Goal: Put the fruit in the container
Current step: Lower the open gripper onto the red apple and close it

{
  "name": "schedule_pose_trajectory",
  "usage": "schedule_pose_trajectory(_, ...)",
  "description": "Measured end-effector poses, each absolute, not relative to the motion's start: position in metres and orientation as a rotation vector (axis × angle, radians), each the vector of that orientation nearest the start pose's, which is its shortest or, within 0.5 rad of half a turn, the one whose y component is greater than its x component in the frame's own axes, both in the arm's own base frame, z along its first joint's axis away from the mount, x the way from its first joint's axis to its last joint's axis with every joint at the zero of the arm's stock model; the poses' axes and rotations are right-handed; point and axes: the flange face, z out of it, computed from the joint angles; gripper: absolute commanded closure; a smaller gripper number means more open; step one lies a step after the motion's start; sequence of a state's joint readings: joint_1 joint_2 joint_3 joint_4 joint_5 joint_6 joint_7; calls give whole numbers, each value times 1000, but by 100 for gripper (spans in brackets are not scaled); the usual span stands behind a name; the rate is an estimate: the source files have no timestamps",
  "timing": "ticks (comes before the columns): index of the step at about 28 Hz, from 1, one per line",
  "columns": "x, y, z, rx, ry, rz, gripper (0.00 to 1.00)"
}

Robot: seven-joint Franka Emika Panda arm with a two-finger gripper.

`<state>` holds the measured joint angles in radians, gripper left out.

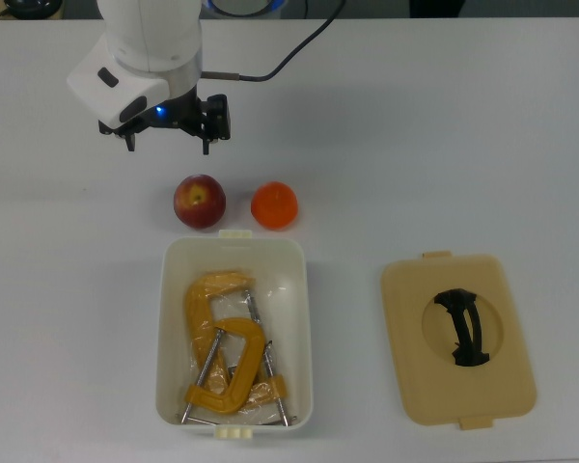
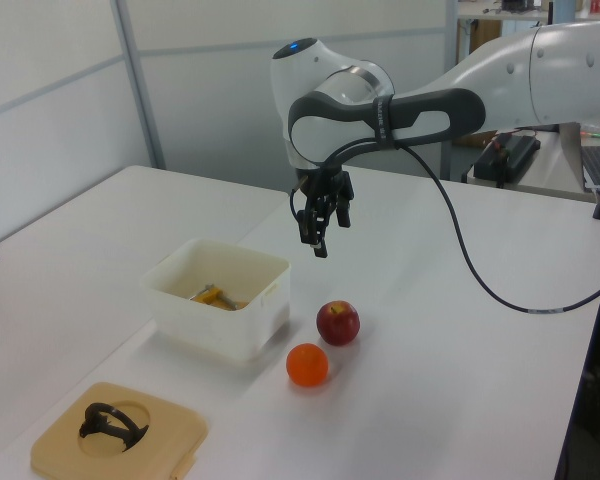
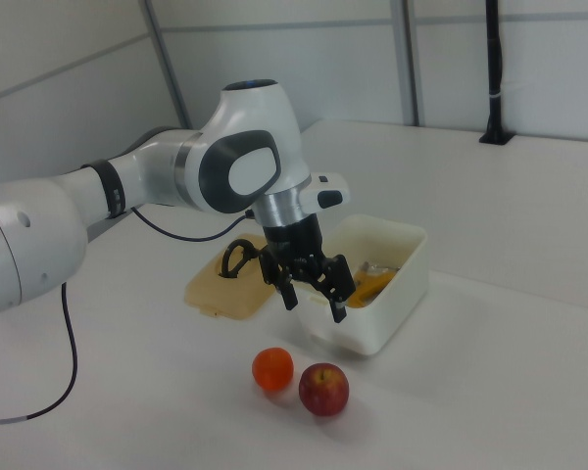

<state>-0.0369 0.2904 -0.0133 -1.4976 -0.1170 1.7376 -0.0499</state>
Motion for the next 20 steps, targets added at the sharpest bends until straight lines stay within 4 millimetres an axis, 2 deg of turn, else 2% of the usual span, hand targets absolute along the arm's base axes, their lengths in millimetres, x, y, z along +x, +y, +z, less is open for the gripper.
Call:
schedule_pose_trajectory(12,631,-55,512,-3262,-85,82,0)
schedule_pose_trajectory(16,620,-55,506,-3254,-148,121,0)
schedule_pose_trajectory(20,607,-51,488,-3239,-218,179,0)
